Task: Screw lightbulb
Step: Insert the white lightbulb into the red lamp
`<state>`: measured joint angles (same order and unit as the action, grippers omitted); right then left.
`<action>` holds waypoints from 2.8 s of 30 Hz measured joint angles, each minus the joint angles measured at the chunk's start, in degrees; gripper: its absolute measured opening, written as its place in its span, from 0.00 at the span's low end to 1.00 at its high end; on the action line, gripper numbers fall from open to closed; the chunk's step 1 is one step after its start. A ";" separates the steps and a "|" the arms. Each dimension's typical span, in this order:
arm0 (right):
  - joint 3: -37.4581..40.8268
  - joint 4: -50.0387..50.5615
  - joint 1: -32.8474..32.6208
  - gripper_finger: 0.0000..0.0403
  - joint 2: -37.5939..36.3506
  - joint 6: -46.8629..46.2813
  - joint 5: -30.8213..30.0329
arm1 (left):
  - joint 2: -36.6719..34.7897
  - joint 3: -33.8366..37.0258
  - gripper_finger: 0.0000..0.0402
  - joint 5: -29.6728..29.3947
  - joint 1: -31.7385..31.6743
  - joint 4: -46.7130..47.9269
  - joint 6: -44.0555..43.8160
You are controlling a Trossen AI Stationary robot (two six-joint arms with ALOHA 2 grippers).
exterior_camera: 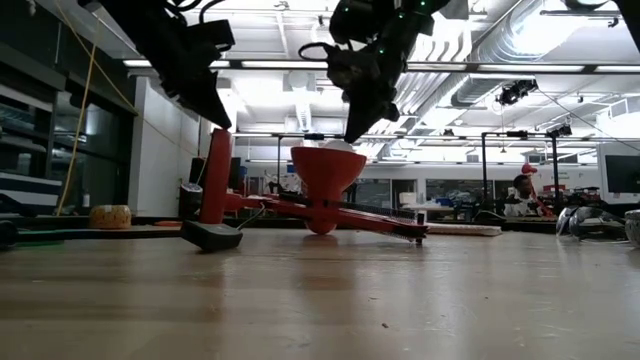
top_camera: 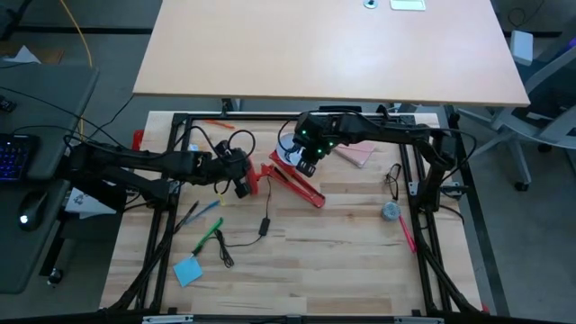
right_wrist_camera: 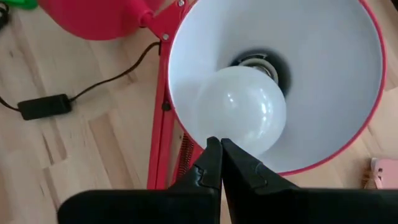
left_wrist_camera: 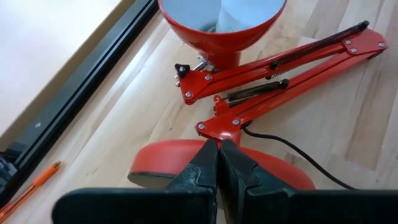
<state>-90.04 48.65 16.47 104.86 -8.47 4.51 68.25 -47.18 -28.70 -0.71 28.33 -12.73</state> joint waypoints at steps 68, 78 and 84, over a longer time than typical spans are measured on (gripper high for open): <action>-0.59 2.48 -1.42 0.00 -1.20 -0.05 -5.81 | 24.06 -15.32 0.00 31.20 -23.74 -12.30 23.47; -0.55 6.83 -10.15 0.00 -4.01 -0.58 -3.39 | 24.06 -15.34 0.00 31.21 -18.49 -13.44 22.46; -0.55 6.20 -15.52 0.00 -4.75 -4.92 -3.96 | 24.06 -15.33 0.00 30.73 -17.84 -15.65 23.95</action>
<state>-90.59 54.85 0.95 100.12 -13.39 0.55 92.31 -62.51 2.03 -18.55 12.68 11.22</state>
